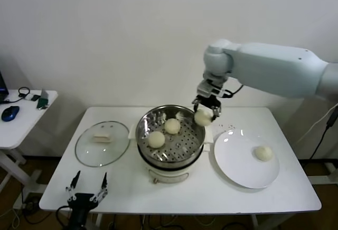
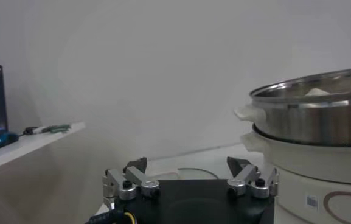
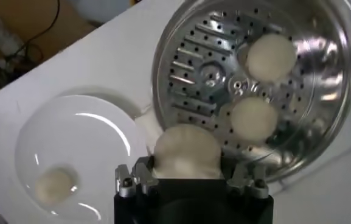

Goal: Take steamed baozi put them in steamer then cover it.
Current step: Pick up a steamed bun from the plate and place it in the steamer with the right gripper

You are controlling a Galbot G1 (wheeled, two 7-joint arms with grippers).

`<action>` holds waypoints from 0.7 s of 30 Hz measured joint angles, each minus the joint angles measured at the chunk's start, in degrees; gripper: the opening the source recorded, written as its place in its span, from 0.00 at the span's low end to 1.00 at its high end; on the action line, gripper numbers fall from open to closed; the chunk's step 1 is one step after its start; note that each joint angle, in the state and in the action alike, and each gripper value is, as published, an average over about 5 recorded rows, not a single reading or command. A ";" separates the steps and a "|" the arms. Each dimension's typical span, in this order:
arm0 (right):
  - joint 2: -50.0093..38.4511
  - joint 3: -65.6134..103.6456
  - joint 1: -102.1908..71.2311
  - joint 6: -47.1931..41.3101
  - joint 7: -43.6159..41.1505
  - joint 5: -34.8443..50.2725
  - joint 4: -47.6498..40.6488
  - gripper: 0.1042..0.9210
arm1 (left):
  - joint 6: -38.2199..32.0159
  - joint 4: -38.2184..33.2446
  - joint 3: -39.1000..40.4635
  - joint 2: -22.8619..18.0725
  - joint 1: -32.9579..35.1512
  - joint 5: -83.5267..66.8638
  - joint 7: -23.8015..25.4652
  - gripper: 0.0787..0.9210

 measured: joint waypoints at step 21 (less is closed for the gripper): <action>11.72 0.00 -9.13 5.26 -1.73 -6.50 0.07 0.74 | -0.12 0.82 -0.96 0.45 0.11 -1.18 -0.28 0.88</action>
